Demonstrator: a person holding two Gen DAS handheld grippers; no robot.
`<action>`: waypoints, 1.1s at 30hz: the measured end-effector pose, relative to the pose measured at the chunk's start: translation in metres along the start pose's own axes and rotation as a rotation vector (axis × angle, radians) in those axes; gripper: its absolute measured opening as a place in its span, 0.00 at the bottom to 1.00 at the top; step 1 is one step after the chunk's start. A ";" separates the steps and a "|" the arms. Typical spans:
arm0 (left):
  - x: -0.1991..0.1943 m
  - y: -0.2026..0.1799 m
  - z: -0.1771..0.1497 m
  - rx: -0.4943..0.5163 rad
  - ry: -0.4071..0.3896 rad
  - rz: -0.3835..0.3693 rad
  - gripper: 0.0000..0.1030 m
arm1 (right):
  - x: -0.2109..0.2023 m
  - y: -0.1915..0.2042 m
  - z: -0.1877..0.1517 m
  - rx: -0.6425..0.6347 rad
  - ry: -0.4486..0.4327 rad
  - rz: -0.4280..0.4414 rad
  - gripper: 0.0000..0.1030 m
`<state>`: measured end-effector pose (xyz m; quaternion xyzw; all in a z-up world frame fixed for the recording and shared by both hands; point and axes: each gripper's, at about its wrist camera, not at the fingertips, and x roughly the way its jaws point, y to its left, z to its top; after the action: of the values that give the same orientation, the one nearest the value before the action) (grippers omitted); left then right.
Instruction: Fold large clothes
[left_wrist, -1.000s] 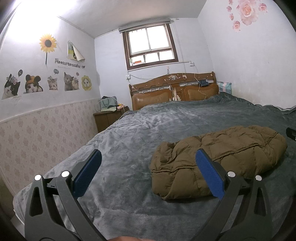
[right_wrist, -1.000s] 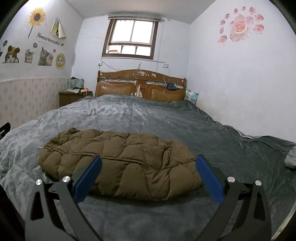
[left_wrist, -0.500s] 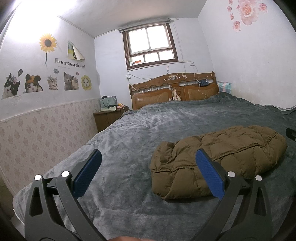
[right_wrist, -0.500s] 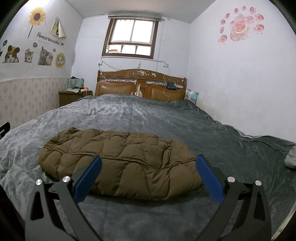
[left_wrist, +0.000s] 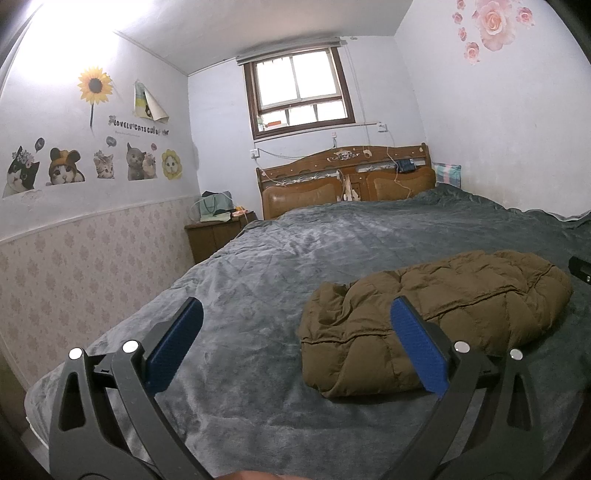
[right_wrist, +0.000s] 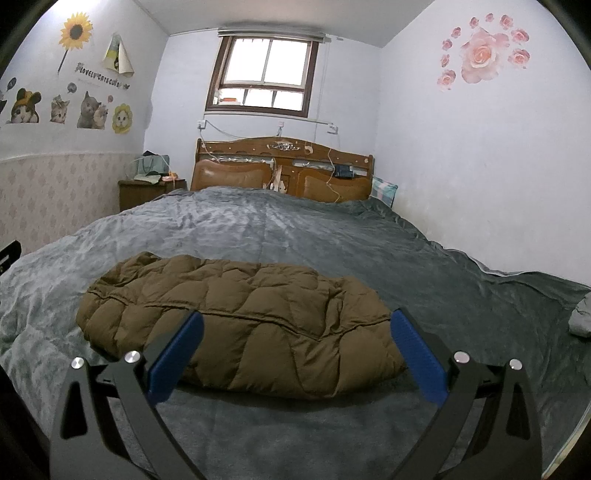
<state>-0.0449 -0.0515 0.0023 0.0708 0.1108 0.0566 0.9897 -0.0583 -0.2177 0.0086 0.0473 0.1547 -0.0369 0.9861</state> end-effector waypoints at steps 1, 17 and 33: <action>0.000 0.000 0.000 0.000 0.000 0.001 0.97 | 0.000 -0.001 -0.001 0.001 -0.001 0.001 0.98; 0.004 0.002 0.000 0.005 0.007 -0.008 0.97 | 0.002 -0.002 -0.001 -0.003 0.006 0.002 0.98; 0.011 0.004 -0.002 0.000 0.012 -0.026 0.97 | 0.008 -0.006 -0.001 0.006 0.028 0.005 0.98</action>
<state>-0.0351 -0.0457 -0.0010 0.0689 0.1176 0.0441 0.9897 -0.0513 -0.2244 0.0044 0.0511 0.1684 -0.0343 0.9838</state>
